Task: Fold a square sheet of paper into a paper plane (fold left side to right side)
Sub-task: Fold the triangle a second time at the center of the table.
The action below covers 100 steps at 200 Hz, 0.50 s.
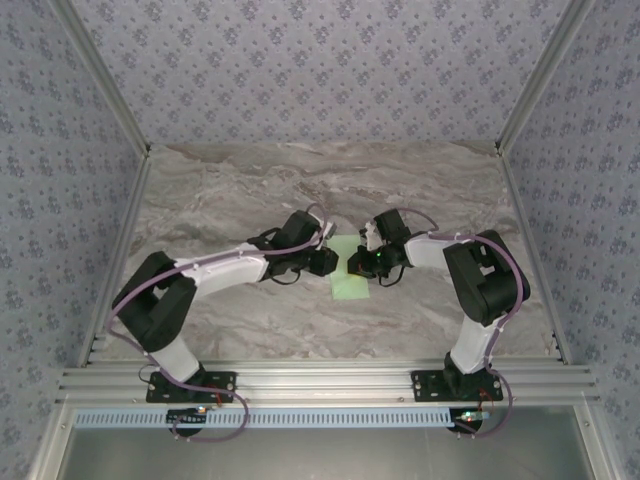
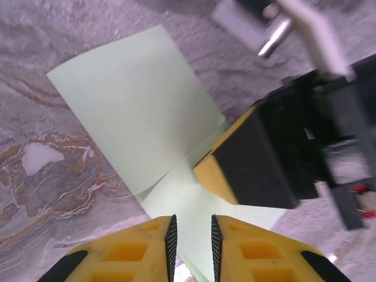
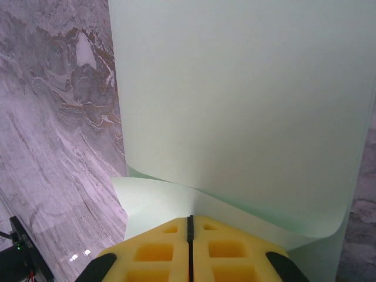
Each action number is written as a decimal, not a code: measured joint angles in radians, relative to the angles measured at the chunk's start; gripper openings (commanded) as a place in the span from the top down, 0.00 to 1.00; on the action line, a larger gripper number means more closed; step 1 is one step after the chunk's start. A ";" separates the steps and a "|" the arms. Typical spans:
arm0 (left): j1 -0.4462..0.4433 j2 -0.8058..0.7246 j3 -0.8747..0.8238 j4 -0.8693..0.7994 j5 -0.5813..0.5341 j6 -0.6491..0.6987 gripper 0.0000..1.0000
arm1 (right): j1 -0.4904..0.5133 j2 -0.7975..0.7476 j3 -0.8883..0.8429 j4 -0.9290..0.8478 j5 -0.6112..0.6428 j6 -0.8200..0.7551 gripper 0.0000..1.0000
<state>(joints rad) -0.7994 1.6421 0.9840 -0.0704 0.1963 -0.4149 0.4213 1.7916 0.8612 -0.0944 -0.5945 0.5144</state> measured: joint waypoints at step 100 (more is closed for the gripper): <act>-0.088 0.082 -0.087 0.139 0.235 -0.147 0.78 | 0.000 0.000 0.000 -0.002 0.000 -0.006 0.94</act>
<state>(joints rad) -0.8875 1.7237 0.8967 0.0685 0.4313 -0.5621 0.4213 1.7916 0.8616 -0.0963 -0.5945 0.5083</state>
